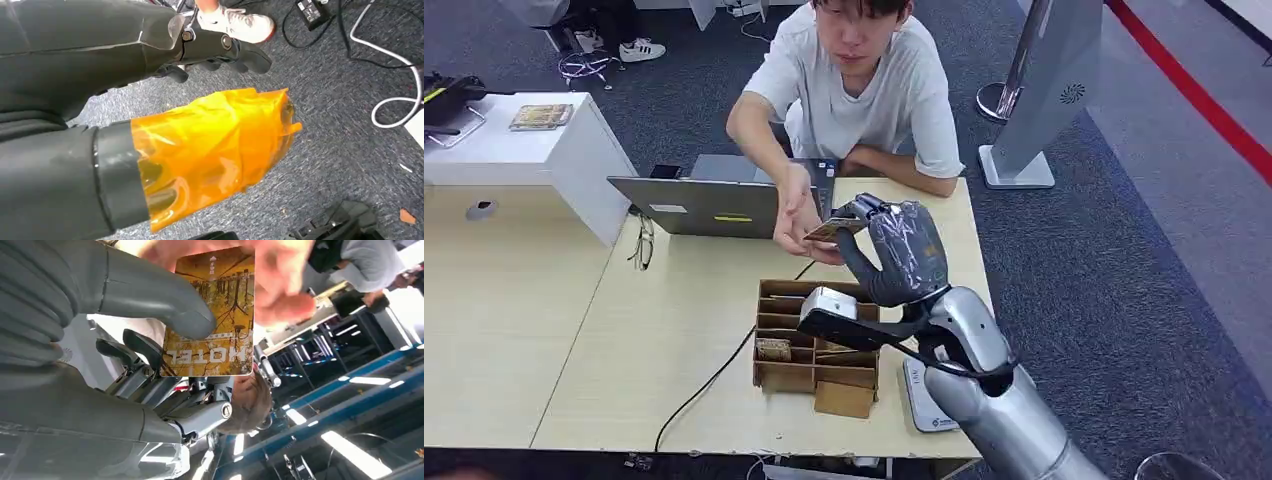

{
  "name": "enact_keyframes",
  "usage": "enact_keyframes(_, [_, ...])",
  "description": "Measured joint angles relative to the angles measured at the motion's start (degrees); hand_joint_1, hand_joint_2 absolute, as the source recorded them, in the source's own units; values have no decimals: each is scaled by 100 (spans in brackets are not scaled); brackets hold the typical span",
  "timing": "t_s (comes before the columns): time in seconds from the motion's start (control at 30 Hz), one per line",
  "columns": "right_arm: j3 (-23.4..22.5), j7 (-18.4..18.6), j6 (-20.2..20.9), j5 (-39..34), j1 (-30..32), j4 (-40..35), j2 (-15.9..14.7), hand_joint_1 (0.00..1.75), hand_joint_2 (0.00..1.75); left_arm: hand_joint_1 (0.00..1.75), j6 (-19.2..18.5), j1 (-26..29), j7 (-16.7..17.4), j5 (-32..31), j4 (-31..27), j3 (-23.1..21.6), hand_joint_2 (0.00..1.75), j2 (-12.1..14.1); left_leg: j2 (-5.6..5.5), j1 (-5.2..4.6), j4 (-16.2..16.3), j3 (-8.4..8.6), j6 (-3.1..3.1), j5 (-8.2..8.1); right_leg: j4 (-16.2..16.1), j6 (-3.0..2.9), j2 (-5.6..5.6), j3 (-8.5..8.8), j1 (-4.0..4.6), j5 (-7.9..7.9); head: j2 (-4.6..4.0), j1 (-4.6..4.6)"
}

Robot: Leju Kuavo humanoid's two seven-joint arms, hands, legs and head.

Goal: Pass the card to the sensor for recognition and then transmit it.

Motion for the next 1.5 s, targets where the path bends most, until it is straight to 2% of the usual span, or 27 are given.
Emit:
enact_keyframes(0.4, [304, 348, -157, 1277, -188, 420, 100, 175, 175, 0, -186, 28, 72, -328, -142, 334, 0, -61, -1, 0, 0, -1, 0, 0, 0, 0, 0, -1, 0, 0, 0, 0])
enact_keyframes(0.67, [575, 562, -197, 2389, -368, 680, 98, 175, 175, 0, -343, 57, 74, -684, -227, 571, 0, -105, 0, 0, 0, -2, 0, 0, 0, 0, 0, -3, 0, 0, 0, 0])
enact_keyframes(0.83, [699, 546, -89, 2588, -467, 870, 83, 173, 175, 0, -413, 61, 72, -876, -247, 736, 0, -146, 0, 0, 0, -1, 0, 0, 0, 0, 1, -3, 0, 0, 0, 0])
enact_keyframes(0.87, [749, 498, -14, 2573, -502, 928, 64, 155, 175, 0, -431, 60, 70, -927, -247, 763, 0, -157, 1, 0, 0, -1, 0, 0, 0, 0, 1, -3, 0, 0, 0, 0])
enact_keyframes(0.93, [789, 443, 72, 2478, -531, 1021, 37, 134, 175, 0, -435, 59, 66, -986, -247, 815, 0, -177, -1, 0, 0, -1, 0, 0, 0, 0, -1, -3, 0, 0, 0, 0])
enact_keyframes(1.03, [837, 428, 118, 2437, -533, 1080, 26, 150, 175, 0, -441, 63, 66, -1032, -247, 883, 0, -197, -1, 0, 0, -2, 0, 0, 0, 0, 0, -3, 0, 0, 0, 0])
enact_keyframes(1.13, [889, 430, 138, 2437, -536, 1136, 15, 145, 175, 0, -470, 63, 63, -1084, -253, 924, 0, -203, -1, 0, 0, -2, 0, 0, 0, 0, 0, -4, 0, 0, 0, 0])
enact_keyframes(1.2, [907, 435, 146, 2439, -537, 1169, 6, 133, 175, 0, -509, 70, 63, -1134, -277, 957, 0, -205, -1, 0, 0, -2, 0, 0, 0, 0, -1, -4, 0, 0, 0, 0])
enact_keyframes(1.23, [914, 441, 146, 2446, -537, 1185, 4, 110, 175, 0, -516, 69, 63, -1150, -284, 990, 0, -210, -1, 0, 0, -2, 0, 0, 0, 0, 0, -4, 0, 0, 0, 0])
enact_keyframes(1.3, [927, 450, 153, 2456, -538, 1213, 2, 28, 175, 0, -527, 69, 63, -1193, -286, 1029, 0, -223, 0, 0, 0, -2, 0, 0, 0, 0, 0, -4, 0, 0, 0, 0])
enact_keyframes(1.37, [942, 455, 162, 2456, -538, 1237, -2, 0, 175, 0, -542, 71, 61, -1224, -295, 1062, 0, -234, 0, 0, 0, -2, 0, 0, 0, 0, 0, -4, 0, 0, 0, 0])
enact_keyframes(1.5, [973, 483, 190, 2467, -538, 1267, -9, 0, 175, 0, -564, 72, 57, -1294, -308, 1137, 0, -247, 0, 0, 0, -2, 0, 0, 0, 0, 0, -4, 0, 0, 0, 0])
